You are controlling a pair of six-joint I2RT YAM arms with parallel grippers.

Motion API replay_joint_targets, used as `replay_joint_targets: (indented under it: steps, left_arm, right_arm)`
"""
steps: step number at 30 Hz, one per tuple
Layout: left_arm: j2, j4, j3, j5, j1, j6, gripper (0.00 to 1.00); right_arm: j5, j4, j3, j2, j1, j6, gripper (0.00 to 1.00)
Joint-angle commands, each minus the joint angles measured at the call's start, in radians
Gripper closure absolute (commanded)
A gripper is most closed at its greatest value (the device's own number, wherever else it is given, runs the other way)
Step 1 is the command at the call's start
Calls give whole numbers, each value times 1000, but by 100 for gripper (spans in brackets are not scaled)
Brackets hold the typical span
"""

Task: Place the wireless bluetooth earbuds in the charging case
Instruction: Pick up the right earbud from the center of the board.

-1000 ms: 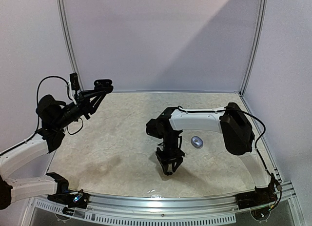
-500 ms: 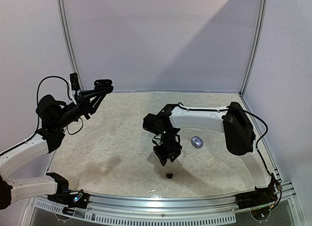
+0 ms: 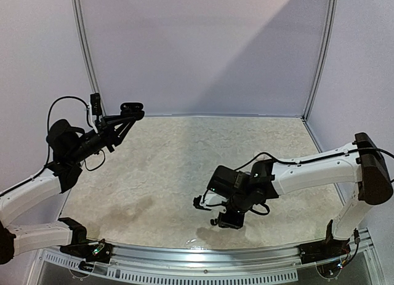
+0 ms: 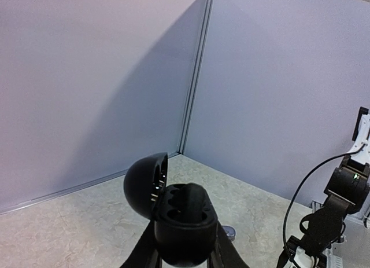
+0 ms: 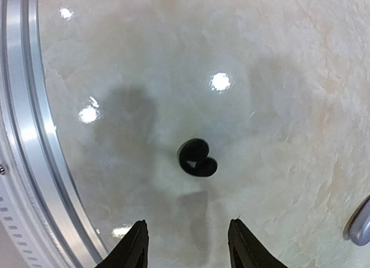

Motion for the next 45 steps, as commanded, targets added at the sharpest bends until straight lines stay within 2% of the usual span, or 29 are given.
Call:
replay_joint_targets:
  steps: [1, 10, 25, 40, 45]
  left_arm:
    - [-7, -18, 20, 7, 0, 22, 100]
    - [-19, -38, 19, -1, 1, 42, 100]
    - [-4, -38, 18, 7, 5, 40, 100]
    - [8, -38, 23, 13, 7, 36, 100]
    - [8, -38, 25, 14, 6, 36, 100]
  right_arm:
    - [17, 174, -23, 9, -7, -176, 56]
    - [-43, 169, -4, 93, 36, -314, 75]
    - [37, 198, -53, 118, 38, -283, 80]
    - [63, 208, -49, 144, 32, -309, 77]
    - [86, 213, -49, 148, 18, -318, 79]
